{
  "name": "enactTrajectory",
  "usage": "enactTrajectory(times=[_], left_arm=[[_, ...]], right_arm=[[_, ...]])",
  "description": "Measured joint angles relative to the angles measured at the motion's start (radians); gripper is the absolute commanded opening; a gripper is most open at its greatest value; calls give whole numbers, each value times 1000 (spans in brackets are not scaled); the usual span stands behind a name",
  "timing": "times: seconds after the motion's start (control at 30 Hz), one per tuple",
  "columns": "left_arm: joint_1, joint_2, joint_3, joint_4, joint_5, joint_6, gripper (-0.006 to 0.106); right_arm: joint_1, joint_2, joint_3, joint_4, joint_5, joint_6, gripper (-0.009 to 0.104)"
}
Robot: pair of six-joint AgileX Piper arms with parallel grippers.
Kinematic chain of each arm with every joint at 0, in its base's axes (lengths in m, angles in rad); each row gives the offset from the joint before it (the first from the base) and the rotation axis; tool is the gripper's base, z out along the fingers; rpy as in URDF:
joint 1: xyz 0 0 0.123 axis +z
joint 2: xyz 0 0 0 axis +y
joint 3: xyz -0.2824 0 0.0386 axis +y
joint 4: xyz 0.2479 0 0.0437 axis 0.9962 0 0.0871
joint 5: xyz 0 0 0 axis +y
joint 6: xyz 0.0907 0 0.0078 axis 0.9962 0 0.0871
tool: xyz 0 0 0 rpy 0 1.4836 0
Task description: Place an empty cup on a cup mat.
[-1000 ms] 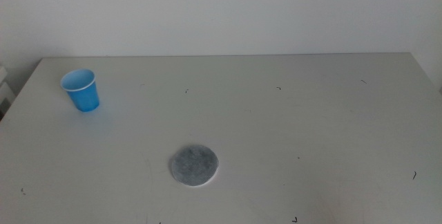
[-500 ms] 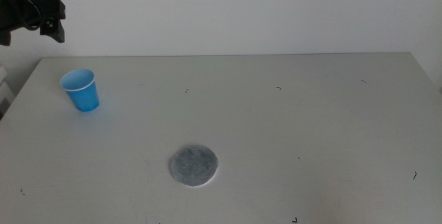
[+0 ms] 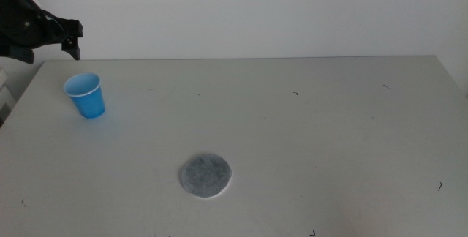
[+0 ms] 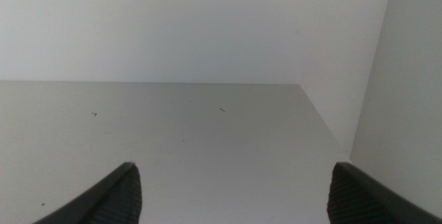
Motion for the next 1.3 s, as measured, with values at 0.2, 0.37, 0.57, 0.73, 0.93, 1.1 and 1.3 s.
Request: enactTrajectory(times=[0.2, 0.37, 0.57, 0.73, 0.93, 1.1, 1.3], left_arm=[[25, 167, -88, -47, 0, 31, 105], [37, 253, -115, -79, -17, 68, 105], [37, 316, -119, -105, -65, 110, 104], [37, 336, -119, -106, -89, 121, 75], [37, 336, -120, -127, -70, 124, 18], [37, 332, -121, -133, -16, 124, 0], [37, 256, -111, -155, 77, 173, 0]], right_arm=[[0, 0, 0, 0, 0, 0, 94], [0, 0, 0, 0, 0, 0, 94], [0, 0, 0, 0, 0, 0, 94], [0, 0, 0, 0, 0, 0, 94], [0, 0, 0, 0, 0, 0, 94], [0, 0, 0, 0, 0, 0, 94], [0, 0, 0, 0, 0, 0, 94]])
